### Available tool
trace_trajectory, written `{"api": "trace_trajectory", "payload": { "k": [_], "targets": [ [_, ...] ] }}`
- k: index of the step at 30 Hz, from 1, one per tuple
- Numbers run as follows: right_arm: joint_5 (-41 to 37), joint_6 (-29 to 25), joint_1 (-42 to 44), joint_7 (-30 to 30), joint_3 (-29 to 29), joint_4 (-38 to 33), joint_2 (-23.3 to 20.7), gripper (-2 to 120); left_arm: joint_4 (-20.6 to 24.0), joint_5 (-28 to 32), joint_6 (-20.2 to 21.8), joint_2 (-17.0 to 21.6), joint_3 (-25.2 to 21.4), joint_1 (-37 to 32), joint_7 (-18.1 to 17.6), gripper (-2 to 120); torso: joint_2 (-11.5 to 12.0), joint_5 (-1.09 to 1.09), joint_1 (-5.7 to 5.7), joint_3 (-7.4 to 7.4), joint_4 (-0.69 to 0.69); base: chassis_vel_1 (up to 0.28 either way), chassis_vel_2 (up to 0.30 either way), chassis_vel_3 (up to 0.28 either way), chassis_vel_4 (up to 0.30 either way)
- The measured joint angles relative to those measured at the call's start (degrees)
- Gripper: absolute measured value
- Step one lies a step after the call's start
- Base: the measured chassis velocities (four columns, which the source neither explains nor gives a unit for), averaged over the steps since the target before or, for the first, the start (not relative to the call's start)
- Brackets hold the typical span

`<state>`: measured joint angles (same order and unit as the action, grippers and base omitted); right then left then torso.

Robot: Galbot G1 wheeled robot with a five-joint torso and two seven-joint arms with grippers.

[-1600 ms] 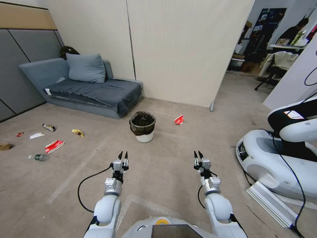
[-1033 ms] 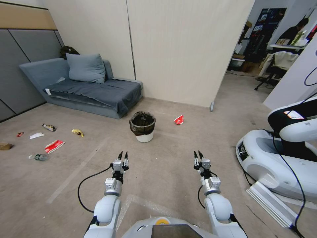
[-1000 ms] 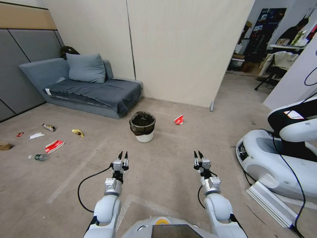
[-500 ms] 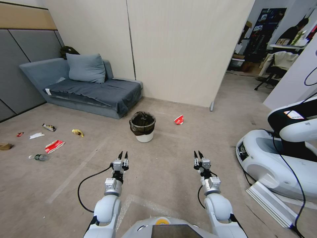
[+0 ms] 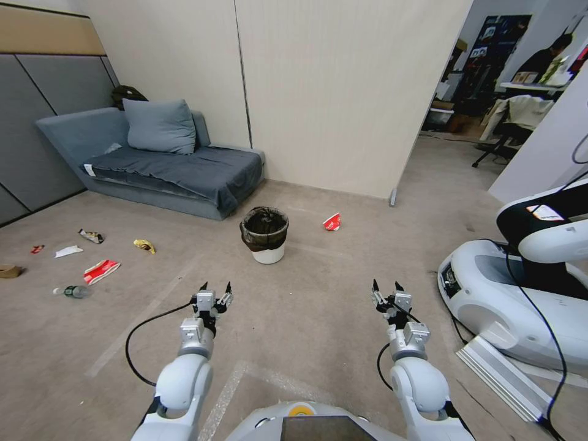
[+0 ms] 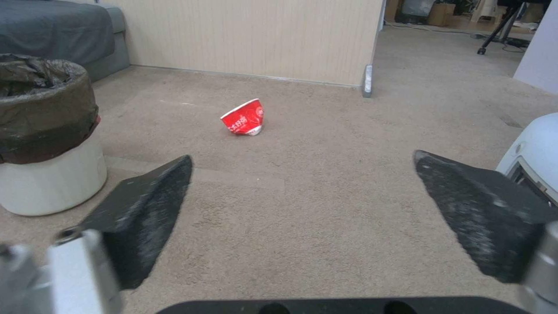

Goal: Pick up the trash bin, then pick up the garbage from the floor and place it into the trash bin.

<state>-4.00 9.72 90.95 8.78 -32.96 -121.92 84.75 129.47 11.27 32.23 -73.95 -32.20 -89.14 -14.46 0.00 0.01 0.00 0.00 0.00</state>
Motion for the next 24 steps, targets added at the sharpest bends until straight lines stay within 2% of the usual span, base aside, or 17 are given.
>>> {"api": "trace_trajectory", "payload": {
  "k": [2,5,17,24],
  "targets": [
    [0.13,-0.24,-0.13,-0.16,0.00,0.23,0.09,100,1.46,1.49,3.65,1.56,0.02,0.13,-1.62,100,0.00,-0.01,0.00,0.00,0.02,0.000,0.000,0.000,0.000],
    [0.30,-0.69,-0.26,-0.51,-0.02,0.57,0.13,100,1.64,2.42,5.29,2.62,0.37,0.60,-2.21,100,0.00,0.01,0.00,0.00,0.00,0.000,0.000,0.000,0.000],
    [0.51,-1.40,-0.90,-1.42,-0.28,1.49,-0.18,100,1.40,1.69,5.41,2.81,0.42,0.97,-2.09,100,0.00,-0.01,0.00,0.00,0.00,0.000,0.000,0.000,0.000],
    [0.42,-1.03,-1.40,-1.22,-0.13,1.86,-0.29,100,0.87,1.27,5.25,2.68,0.39,1.26,-1.48,100,0.00,-0.01,0.00,0.00,0.00,-0.083,0.100,0.099,-0.112]
  ]
}}
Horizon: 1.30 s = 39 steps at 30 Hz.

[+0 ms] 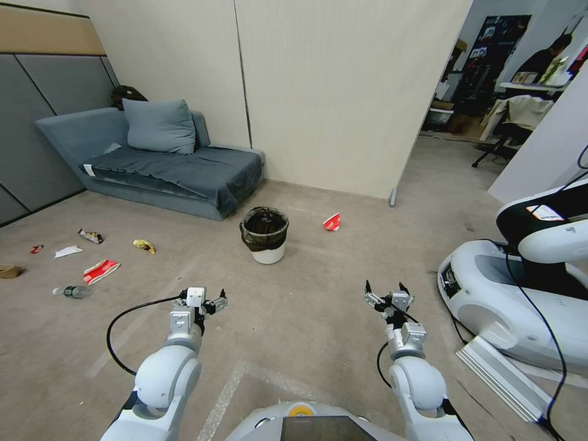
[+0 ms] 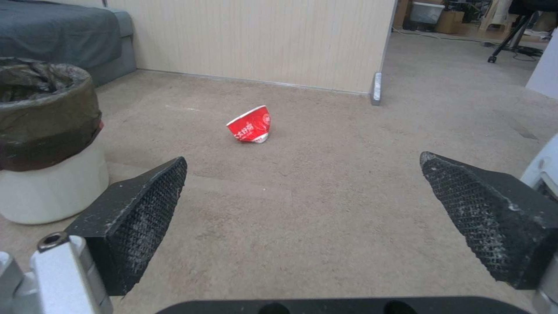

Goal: Pick up the trash bin, then pick up the garbage from the floor and place it into the trash bin.

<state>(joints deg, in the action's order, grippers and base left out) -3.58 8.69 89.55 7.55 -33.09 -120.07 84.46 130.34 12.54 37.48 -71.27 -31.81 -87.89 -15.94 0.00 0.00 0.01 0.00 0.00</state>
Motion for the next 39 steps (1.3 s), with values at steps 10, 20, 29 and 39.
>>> {"api": "trace_trajectory", "payload": {
  "k": [10,20,29,39],
  "targets": [
    [-0.57,0.57,-0.55,0.21,0.00,0.18,-0.29,100,-0.69,-0.31,-0.25,0.03,0.09,0.49,0.47,100,0.00,0.00,-0.01,0.01,0.01,-0.185,0.177,0.188,-0.175],
    [-0.54,0.55,-0.29,0.21,0.10,0.21,-0.13,100,-0.69,-0.44,-0.44,-0.02,0.09,0.28,0.52,100,0.00,0.01,0.00,0.00,-0.01,-0.167,0.150,0.162,-0.145],
    [-0.36,0.30,0.18,0.21,0.21,0.20,0.04,100,-0.74,-0.73,-0.62,0.01,0.32,0.20,0.59,100,0.00,0.01,-0.01,0.00,0.00,-0.172,0.179,0.160,-0.164],
    [-0.38,-0.04,0.25,0.07,0.34,0.05,0.05,100,-0.73,-0.88,-0.91,-0.08,0.29,0.04,0.57,100,0.00,0.02,-0.01,0.00,-0.01,-0.147,0.149,0.156,-0.156]
  ]
}}
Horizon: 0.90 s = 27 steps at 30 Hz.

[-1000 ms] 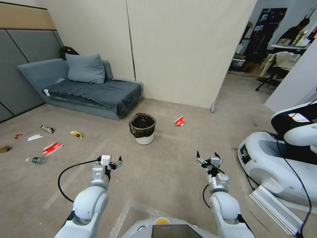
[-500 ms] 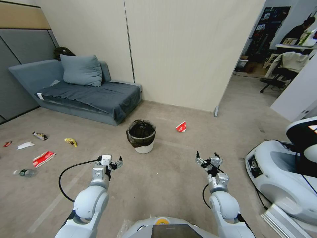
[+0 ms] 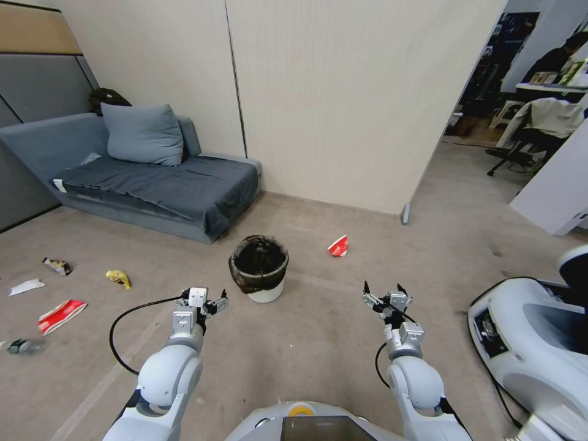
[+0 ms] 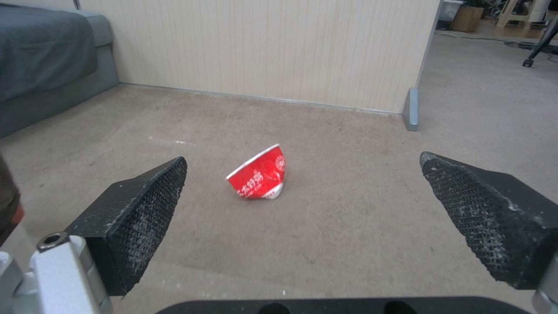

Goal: Pick up the trash bin, then pick up the garbage from the floor and place it into the trash bin.

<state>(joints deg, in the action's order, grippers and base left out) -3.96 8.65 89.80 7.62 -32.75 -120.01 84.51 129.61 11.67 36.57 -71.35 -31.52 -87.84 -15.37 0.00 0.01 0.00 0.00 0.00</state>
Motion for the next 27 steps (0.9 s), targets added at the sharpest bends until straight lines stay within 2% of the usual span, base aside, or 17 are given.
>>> {"api": "trace_trajectory", "payload": {
  "k": [9,20,23,25,27],
  "targets": [
    [1.68,-1.49,0.37,0.29,0.09,-0.43,0.24,100,-0.37,0.58,-0.90,0.32,-0.13,0.44,-0.21,100,0.01,-0.01,-0.01,0.01,0.00,-0.133,0.131,0.130,-0.121],
    [1.46,-1.95,0.39,1.05,0.29,0.53,0.65,100,0.40,2.14,-0.14,1.32,-0.43,1.27,-0.32,100,0.00,-0.01,0.00,0.00,0.00,-0.006,0.011,0.012,-0.004],
    [1.47,-2.09,0.64,1.12,0.29,0.91,0.72,100,1.09,4.43,1.71,2.42,-0.35,1.81,-0.86,100,0.00,-0.01,0.01,0.00,0.01,0.000,0.000,0.000,0.000],
    [1.47,-2.38,0.98,1.14,0.24,1.43,0.59,100,2.18,12.71,5.13,5.31,-0.39,4.24,-3.13,100,0.00,0.00,0.00,0.00,0.00,0.000,0.000,0.000,0.000],
    [1.46,-2.39,1.02,1.14,0.25,1.49,0.55,100,2.31,14.66,5.39,6.16,-0.43,4.87,-3.38,100,0.00,-0.01,0.00,0.00,-0.01,0.000,0.000,0.000,0.000]
  ]
}}
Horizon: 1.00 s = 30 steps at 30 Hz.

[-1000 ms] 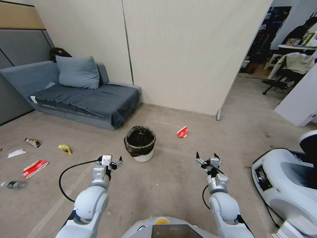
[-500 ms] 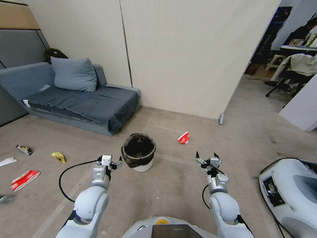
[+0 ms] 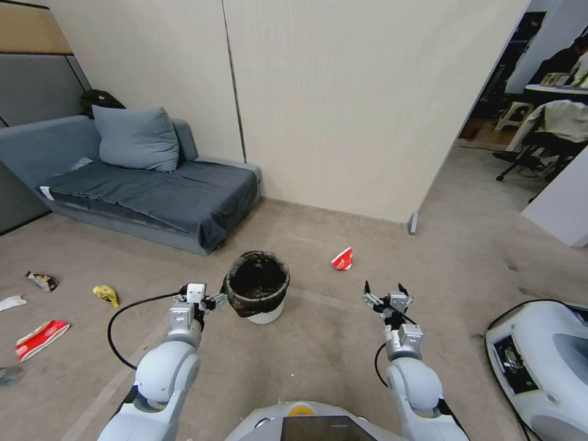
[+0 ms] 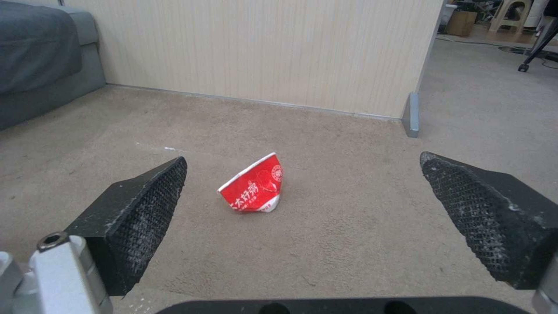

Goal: Pick up the trash bin, then pick up the garbage from the floor and place it into the trash bin.

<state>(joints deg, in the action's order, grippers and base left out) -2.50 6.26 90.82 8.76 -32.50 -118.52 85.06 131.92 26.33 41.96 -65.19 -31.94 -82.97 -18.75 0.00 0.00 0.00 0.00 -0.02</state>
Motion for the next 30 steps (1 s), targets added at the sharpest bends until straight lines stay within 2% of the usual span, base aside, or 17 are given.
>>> {"api": "trace_trajectory", "payload": {
  "k": [2,3,6,8,10,11,13,18,30],
  "targets": [
    [0.00,-0.05,0.23,-0.01,0.13,0.31,-0.11,100,-0.48,6.21,0.12,2.96,0.28,3.10,-0.38,100,0.00,0.00,0.00,0.00,0.01,0.000,0.000,0.000,0.000],
    [0.00,-0.05,0.23,-0.01,0.13,0.31,-0.11,100,-0.48,6.21,0.12,2.96,0.28,3.10,-0.38,100,0.00,0.00,0.00,0.00,0.01,0.000,0.000,0.000,0.000],
    [0.11,-0.15,0.47,-0.04,0.56,0.80,-0.10,100,-3.04,14.29,0.15,6.56,1.82,8.05,-1.60,100,0.00,0.02,0.00,0.00,0.02,0.000,0.000,0.000,0.000],
    [0.18,-0.18,0.42,-0.04,0.77,1.02,-0.12,100,-4.22,16.17,0.15,7.77,2.36,9.95,-2.04,100,0.00,0.01,0.00,0.00,0.00,0.000,0.000,0.000,0.000],
    [0.42,-0.18,0.01,-0.07,1.34,1.69,-0.31,100,-7.82,20.82,0.16,10.47,4.09,14.53,-3.01,100,0.00,0.00,0.00,0.00,0.04,0.000,0.000,0.000,0.000],
    [0.42,-0.18,0.01,-0.07,1.34,1.69,-0.31,100,-7.82,20.82,0.16,10.47,4.09,14.53,-3.01,100,0.00,0.00,0.00,0.00,0.04,0.000,0.000,0.000,0.000],
    [0.72,-0.33,0.15,-0.07,1.59,2.20,-0.16,100,-11.57,23.37,0.17,11.92,7.01,19.14,-3.33,100,0.00,0.00,0.00,0.00,0.02,0.000,0.000,0.000,0.000],
    [1.21,-0.86,0.53,-0.07,1.49,2.61,0.26,100,-18.46,26.94,0.33,10.49,12.77,25.73,-4.48,100,0.00,0.00,0.00,0.01,0.01,0.000,0.000,0.000,0.000],
    [1.55,-1.38,0.39,-0.04,1.43,3.70,0.51,100,-28.13,29.29,0.33,7.54,19.65,33.09,-6.52,100,0.00,-0.01,-0.01,0.01,0.01,0.000,0.000,0.000,0.000]
  ]
}}
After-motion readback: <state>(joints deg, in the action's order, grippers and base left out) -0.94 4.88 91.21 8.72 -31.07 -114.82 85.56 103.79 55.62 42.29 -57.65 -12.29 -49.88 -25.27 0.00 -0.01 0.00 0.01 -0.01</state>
